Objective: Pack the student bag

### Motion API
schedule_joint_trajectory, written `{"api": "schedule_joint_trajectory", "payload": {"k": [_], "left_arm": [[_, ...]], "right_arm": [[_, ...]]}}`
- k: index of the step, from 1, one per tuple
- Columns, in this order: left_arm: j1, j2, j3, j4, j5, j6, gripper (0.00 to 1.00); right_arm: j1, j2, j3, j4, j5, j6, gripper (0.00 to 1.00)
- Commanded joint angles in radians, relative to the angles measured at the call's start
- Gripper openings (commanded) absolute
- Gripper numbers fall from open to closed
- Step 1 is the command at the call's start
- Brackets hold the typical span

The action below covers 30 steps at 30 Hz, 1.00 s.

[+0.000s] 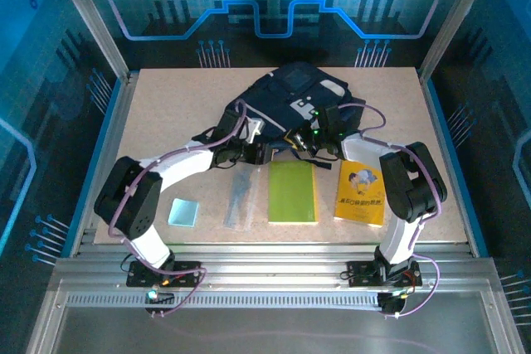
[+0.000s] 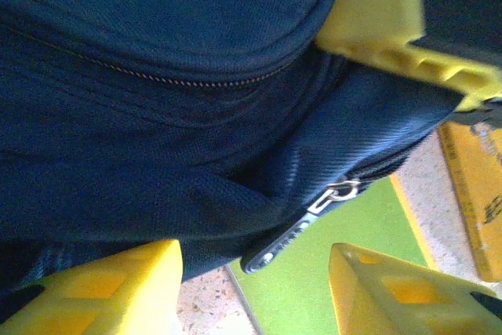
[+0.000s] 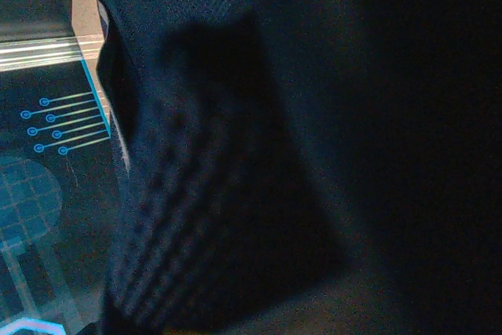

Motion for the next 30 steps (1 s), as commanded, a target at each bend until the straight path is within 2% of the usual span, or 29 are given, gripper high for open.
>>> {"api": "schedule_joint_trajectory", "payload": {"k": [1,11,19,22,26,30], "left_arm": [[-0.014,0.045,0.046,0.020,0.046,0.053,0.54],[-0.065,0.132,0.161,0.007,-0.004,0.110,0.52],[-0.106,0.192,0.226,-0.054,-0.058,0.137,0.21],[-0.106,0.180,0.218,-0.053,-0.053,0.121,0.16],[-0.110,0.142,0.214,-0.043,-0.030,0.094,0.16],[-0.112,0.123,0.218,-0.007,0.053,0.057,0.25]], "right_arm": [[0.003,-0.036,0.047,0.032,-0.045,-0.013,0.00],[0.008,-0.027,0.051,0.057,-0.067,0.008,0.00],[0.000,-0.016,0.033,0.083,-0.075,0.026,0.00],[-0.005,-0.014,0.029,0.084,-0.074,0.024,0.00],[-0.011,-0.006,0.025,0.086,-0.074,0.022,0.00],[-0.012,0.003,0.024,0.089,-0.073,0.022,0.00]]}}
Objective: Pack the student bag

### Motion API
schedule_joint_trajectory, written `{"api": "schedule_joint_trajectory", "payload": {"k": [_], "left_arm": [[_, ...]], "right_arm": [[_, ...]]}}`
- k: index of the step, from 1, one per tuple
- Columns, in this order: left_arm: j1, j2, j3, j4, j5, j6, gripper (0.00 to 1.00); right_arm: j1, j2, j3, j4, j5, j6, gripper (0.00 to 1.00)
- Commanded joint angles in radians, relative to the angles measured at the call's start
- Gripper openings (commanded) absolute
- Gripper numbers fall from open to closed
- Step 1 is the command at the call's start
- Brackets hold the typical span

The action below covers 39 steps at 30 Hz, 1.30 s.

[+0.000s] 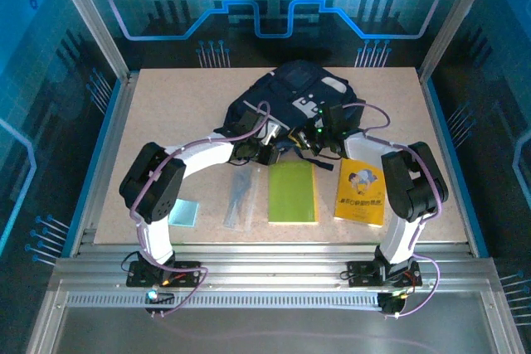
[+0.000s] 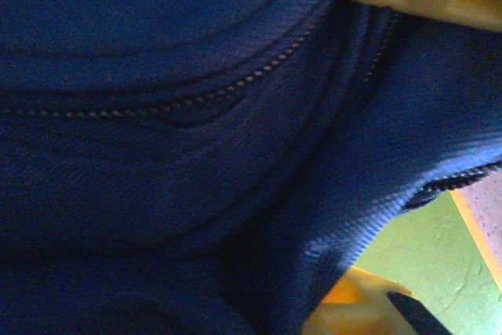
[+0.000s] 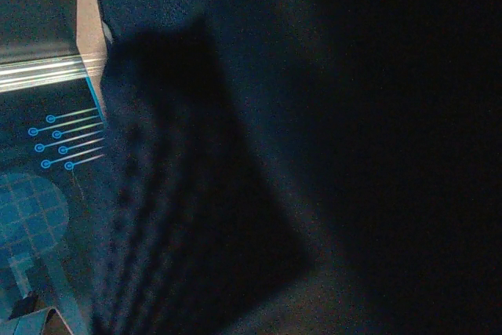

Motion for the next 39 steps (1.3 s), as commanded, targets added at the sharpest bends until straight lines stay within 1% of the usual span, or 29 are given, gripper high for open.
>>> {"api": "schedule_joint_trajectory", "payload": {"k": [1,4,8,10,13,18,19,23,25,26,30,33,36,39], "left_arm": [[-0.038,-0.044,0.042,0.120,0.157,-0.035,0.28],[-0.039,-0.023,0.063,0.132,0.188,-0.055,0.34],[-0.040,0.008,0.088,0.139,0.196,-0.063,0.34],[-0.040,0.014,0.104,0.134,0.207,-0.063,0.31],[-0.039,0.003,0.116,0.133,0.230,-0.067,0.23],[-0.039,-0.026,0.114,0.142,0.265,-0.085,0.21],[-0.039,-0.024,0.115,0.141,0.263,-0.085,0.19],[-0.039,-0.003,0.121,0.146,0.260,-0.089,0.00],[-0.040,0.002,0.119,0.146,0.256,-0.090,0.00],[-0.039,0.003,0.119,0.131,0.234,-0.083,0.00],[-0.037,-0.009,0.112,0.030,0.078,-0.032,0.00],[-0.036,-0.011,0.107,-0.045,-0.019,-0.025,0.00],[-0.036,0.000,0.103,-0.073,-0.046,-0.062,0.00],[-0.035,0.015,0.102,-0.049,-0.073,-0.129,0.00]], "right_arm": [[0.017,0.005,0.025,0.087,-0.071,0.010,0.00],[0.016,0.009,0.026,0.084,-0.074,0.008,0.00],[0.016,0.009,0.023,0.080,-0.073,0.006,0.00],[0.014,0.011,0.023,0.078,-0.076,0.002,0.00],[0.006,0.009,0.015,0.080,-0.078,0.003,0.00],[-0.004,0.014,0.010,0.085,-0.078,0.003,0.00],[-0.004,0.016,0.013,0.086,-0.080,0.003,0.00],[-0.005,0.022,0.019,0.088,-0.085,0.005,0.00],[-0.009,0.020,0.017,0.085,-0.083,0.003,0.00],[-0.011,0.018,0.014,0.085,-0.083,0.003,0.00],[-0.028,0.006,-0.002,0.085,-0.080,-0.001,0.00],[-0.036,0.001,-0.009,0.085,-0.073,-0.004,0.00],[-0.034,0.006,-0.008,0.093,-0.071,0.001,0.00],[-0.021,0.016,-0.009,0.114,-0.074,0.022,0.00]]}}
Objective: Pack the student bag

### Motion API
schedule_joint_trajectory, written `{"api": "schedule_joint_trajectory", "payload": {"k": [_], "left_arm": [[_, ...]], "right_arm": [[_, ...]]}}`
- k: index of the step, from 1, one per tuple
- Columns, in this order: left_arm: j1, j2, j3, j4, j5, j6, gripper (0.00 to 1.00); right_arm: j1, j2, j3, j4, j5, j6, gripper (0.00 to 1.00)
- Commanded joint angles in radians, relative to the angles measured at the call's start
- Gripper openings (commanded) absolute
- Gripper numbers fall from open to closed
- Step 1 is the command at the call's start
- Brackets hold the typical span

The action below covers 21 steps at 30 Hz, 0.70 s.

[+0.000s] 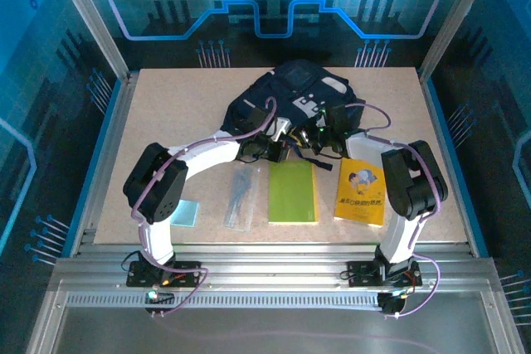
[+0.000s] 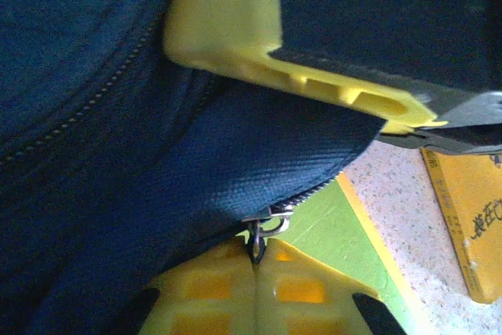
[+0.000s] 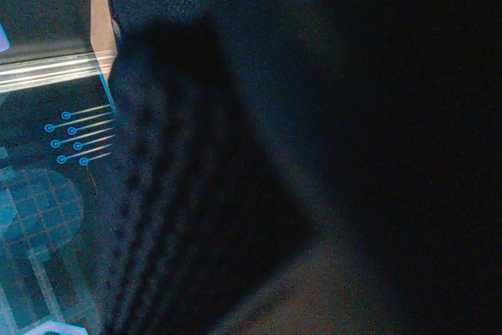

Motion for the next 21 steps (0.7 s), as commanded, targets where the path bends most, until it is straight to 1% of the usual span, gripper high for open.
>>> {"api": "schedule_joint_trajectory", "payload": {"k": [1,2,3,4,6,7,9,13,17,21], "left_arm": [[0.007,0.004,0.022,-0.025,-0.110,-0.083,0.00],[0.007,0.010,0.023,-0.009,-0.115,-0.109,0.00],[0.007,0.015,0.024,0.009,-0.116,-0.131,0.07],[0.006,0.019,0.023,0.026,-0.118,-0.151,0.19],[0.007,0.028,0.018,0.063,-0.121,-0.183,0.39],[0.007,0.034,0.020,0.070,-0.134,-0.195,0.45],[0.007,0.047,0.032,0.072,-0.167,-0.204,0.46],[0.006,0.081,0.071,0.027,-0.237,-0.202,0.45],[0.001,0.125,0.134,-0.096,-0.355,-0.190,0.44],[-0.010,0.107,0.108,-0.140,-0.481,-0.194,0.44]], "right_arm": [[0.008,0.003,-0.002,0.074,-0.034,0.022,0.00],[0.013,0.005,-0.007,0.086,-0.036,0.035,0.00],[0.015,0.007,-0.013,0.099,-0.038,0.046,0.00],[0.016,0.008,-0.017,0.111,-0.038,0.056,0.00],[0.017,0.010,-0.024,0.125,-0.041,0.070,0.00],[0.016,0.010,-0.025,0.127,-0.041,0.070,0.00],[0.017,0.010,-0.029,0.134,-0.041,0.076,0.00],[0.018,0.005,-0.037,0.140,-0.041,0.087,0.00],[0.018,0.002,-0.044,0.175,-0.041,0.104,0.00],[0.018,0.000,-0.044,0.178,-0.036,0.109,0.00]]}}
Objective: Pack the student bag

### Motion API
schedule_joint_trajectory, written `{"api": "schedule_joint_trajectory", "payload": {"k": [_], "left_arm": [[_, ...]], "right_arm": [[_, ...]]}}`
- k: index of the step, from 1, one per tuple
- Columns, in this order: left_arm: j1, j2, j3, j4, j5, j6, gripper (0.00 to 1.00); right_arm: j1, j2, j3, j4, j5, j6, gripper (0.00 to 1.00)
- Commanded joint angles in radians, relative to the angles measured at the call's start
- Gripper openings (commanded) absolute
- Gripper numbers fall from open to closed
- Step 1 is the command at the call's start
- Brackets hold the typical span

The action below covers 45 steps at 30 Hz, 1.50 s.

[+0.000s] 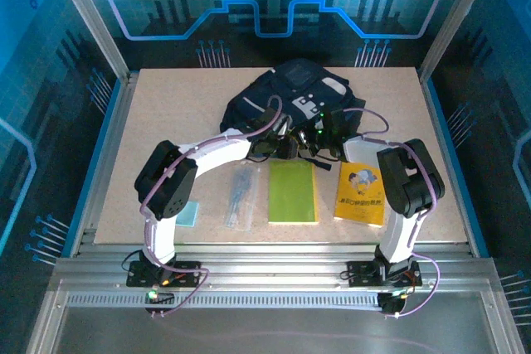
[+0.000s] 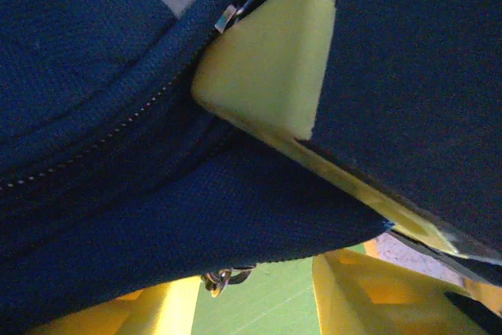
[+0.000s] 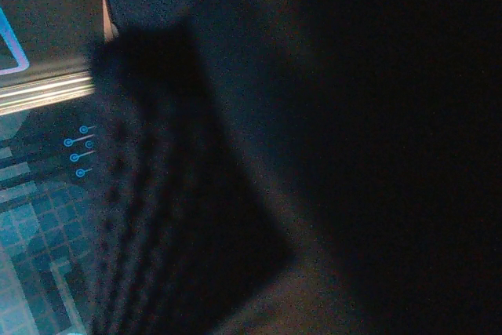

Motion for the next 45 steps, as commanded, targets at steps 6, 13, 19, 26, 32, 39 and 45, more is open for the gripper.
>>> {"api": "schedule_joint_trajectory", "payload": {"k": [6,13,19,26,32,39,45], "left_arm": [[0.034,0.049,-0.022,-0.015,-0.378,-0.030,0.45],[0.028,0.018,-0.120,0.244,-0.412,0.001,0.29],[0.029,-0.007,-0.163,0.345,-0.430,0.027,0.06],[0.034,-0.037,-0.164,0.259,-0.437,0.095,0.00],[0.067,-0.089,-0.198,0.058,-0.419,0.184,0.00],[0.163,-0.104,-0.208,-0.080,-0.362,0.224,0.00],[0.202,-0.156,-0.201,-0.200,-0.385,0.263,0.00]], "right_arm": [[0.014,-0.009,-0.009,0.154,-0.083,0.099,0.00],[0.012,-0.017,-0.020,0.198,-0.118,0.163,0.00],[0.000,-0.030,-0.037,0.219,-0.123,0.187,0.00],[-0.043,-0.033,-0.037,0.170,-0.108,0.139,0.00],[-0.082,-0.046,-0.031,0.112,-0.101,0.072,0.00],[-0.100,-0.058,-0.008,0.038,-0.089,0.000,0.00],[-0.110,-0.069,0.037,-0.078,-0.065,-0.111,0.00]]}}
